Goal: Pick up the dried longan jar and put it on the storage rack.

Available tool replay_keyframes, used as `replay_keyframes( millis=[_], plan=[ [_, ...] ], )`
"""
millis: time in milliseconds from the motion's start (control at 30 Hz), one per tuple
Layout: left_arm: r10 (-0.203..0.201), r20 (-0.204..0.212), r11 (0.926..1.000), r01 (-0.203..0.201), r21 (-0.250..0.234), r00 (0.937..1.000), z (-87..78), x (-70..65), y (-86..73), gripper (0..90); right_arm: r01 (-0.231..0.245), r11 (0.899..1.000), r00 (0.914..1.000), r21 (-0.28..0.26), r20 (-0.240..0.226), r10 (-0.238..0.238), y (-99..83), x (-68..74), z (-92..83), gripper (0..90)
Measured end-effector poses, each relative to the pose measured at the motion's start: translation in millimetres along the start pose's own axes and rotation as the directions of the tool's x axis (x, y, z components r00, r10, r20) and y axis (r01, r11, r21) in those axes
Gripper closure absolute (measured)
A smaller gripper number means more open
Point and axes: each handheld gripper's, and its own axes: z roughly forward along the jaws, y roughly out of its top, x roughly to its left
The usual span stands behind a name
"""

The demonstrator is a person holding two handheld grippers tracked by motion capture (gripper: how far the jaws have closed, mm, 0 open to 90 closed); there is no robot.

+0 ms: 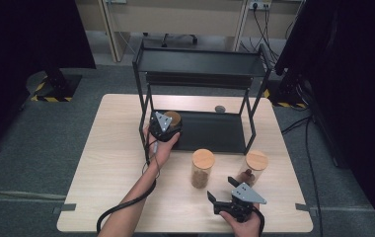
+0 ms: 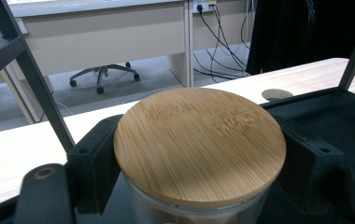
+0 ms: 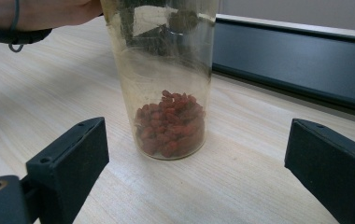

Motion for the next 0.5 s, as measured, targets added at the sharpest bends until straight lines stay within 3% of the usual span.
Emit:
replay_keyframes(
  millis=[500],
  plan=[
    [-0.009,0.003,0.9999,0.009,0.010,1.0000,5.6,-0.9,1.2,23.5,0.001,1.000,1.0000,0.000,-0.002,-0.001,0.0,0.1,0.0,6.7]
  ],
)
